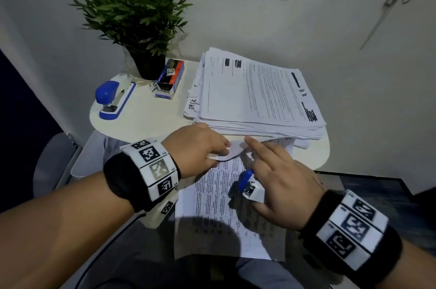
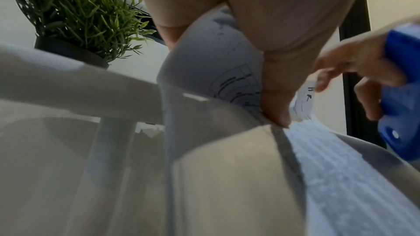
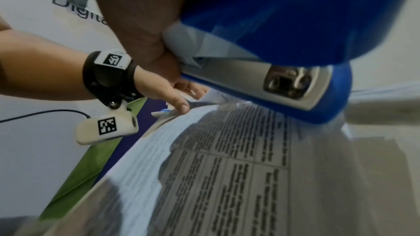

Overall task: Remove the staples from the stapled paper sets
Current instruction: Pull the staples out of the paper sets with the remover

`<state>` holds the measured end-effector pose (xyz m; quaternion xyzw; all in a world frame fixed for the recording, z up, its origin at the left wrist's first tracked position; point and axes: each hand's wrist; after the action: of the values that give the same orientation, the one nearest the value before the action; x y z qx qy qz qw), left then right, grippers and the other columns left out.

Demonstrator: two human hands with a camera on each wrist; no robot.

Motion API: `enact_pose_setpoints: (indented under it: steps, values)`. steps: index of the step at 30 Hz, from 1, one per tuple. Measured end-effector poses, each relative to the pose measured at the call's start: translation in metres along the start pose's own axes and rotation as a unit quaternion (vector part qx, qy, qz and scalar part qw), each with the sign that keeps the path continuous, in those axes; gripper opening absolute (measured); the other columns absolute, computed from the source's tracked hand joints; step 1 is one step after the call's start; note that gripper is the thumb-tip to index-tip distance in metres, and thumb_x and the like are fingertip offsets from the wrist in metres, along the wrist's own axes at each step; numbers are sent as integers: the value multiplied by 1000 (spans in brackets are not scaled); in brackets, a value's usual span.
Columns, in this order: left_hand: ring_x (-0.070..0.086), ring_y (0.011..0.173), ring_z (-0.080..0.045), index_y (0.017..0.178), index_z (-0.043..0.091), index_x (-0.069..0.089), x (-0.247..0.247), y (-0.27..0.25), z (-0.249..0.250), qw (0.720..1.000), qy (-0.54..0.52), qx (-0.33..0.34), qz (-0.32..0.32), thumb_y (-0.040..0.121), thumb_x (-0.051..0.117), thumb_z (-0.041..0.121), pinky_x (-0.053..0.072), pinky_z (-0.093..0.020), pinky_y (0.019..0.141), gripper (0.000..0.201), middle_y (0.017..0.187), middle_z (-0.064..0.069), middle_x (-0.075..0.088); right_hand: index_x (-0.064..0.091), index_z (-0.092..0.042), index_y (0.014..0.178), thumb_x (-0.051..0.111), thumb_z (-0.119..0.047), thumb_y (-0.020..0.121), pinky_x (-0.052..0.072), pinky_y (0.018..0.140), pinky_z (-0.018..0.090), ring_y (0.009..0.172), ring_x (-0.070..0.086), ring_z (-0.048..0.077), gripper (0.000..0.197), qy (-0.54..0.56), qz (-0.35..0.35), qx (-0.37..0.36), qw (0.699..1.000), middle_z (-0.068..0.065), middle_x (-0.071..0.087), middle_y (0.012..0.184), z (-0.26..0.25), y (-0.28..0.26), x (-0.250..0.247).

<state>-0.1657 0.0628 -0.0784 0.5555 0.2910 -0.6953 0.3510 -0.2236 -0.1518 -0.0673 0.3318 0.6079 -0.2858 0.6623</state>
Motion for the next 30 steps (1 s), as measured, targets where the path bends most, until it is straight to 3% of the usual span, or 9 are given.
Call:
enact_pose_setpoints:
  steps: [4, 7, 9, 12, 16, 19, 22, 26, 30]
  values:
    - [45, 116, -14, 118, 32, 65, 5, -2, 0, 999, -2, 11, 34, 86, 64, 33, 36, -27, 97, 32, 129, 21, 54, 64, -13, 79, 75, -52, 44, 54, 52, 30, 103, 59, 27, 54, -10, -61, 1, 998, 11, 55, 135, -5, 9, 12]
    - [59, 97, -25, 96, 23, 75, 12, -4, -3, 995, -6, 66, 77, 73, 77, 20, 48, -36, 82, 23, 110, 11, 69, 66, -14, 78, 81, -51, 34, 52, 50, 29, 82, 63, 24, 60, -20, -80, 8, 997, 10, 63, 124, -5, 11, 18]
    - [60, 95, -25, 91, 21, 76, 17, -4, -5, 992, -27, 67, 99, 71, 79, 18, 47, -35, 82, 21, 106, 9, 70, 66, -14, 76, 81, -51, 32, 52, 49, 29, 75, 63, 23, 60, -24, -81, 7, 996, 10, 65, 119, -5, 9, 21]
    - [54, 108, -15, 96, 23, 75, 20, -4, -9, 990, -92, 16, 106, 76, 75, 21, 37, -26, 95, 20, 116, 11, 65, 66, -15, 73, 80, -52, 32, 53, 47, 32, 76, 62, 24, 58, -33, -79, 3, 996, 11, 66, 118, -7, 6, 24]
    - [55, 100, -4, 80, 18, 76, 20, -12, -20, 974, -167, 34, 147, 67, 81, 15, 37, -15, 90, 15, 108, 7, 68, 66, -13, 76, 80, -50, 35, 54, 46, 36, 82, 61, 26, 57, -40, -83, -2, 996, 13, 63, 124, -7, 2, 27]
    - [51, 103, 11, 76, 21, 76, 21, -22, -29, 965, -214, -4, 153, 68, 82, 12, 37, -3, 87, 14, 107, 24, 60, 65, -14, 77, 80, -48, 37, 54, 47, 37, 86, 61, 26, 55, -41, -76, -4, 996, 13, 60, 128, -6, -1, 29]
    - [50, 103, 17, 76, 23, 77, 24, -27, -33, 958, -236, -32, 159, 68, 82, 11, 38, -3, 88, 15, 105, 34, 54, 66, -13, 79, 80, -49, 39, 54, 49, 39, 85, 61, 27, 55, -46, -65, -7, 997, 12, 60, 129, -5, -1, 29]
    - [53, 102, 14, 75, 23, 77, 26, -26, -32, 952, -255, -39, 163, 68, 82, 11, 41, -7, 89, 15, 104, 36, 55, 70, -14, 89, 72, -57, 42, 45, 70, 38, 84, 56, 26, 64, -73, -19, 13, 997, 2, 63, 121, -3, -1, 18]
    - [55, 104, 9, 88, 35, 69, 29, -26, -32, 946, -273, -40, 173, 68, 82, 11, 42, -6, 86, 33, 96, 45, 55, 71, -8, 97, 64, -56, 48, 29, 90, 46, 111, 53, 36, 69, -101, -7, 46, 994, 7, 58, 129, 0, 0, 18]
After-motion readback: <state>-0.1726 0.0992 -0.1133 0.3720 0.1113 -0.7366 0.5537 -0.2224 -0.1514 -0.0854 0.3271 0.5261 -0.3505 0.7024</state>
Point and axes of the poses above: each hand's wrist, its own y-axis towards the middle knuckle, its own x-axis out of the palm, z = x × y
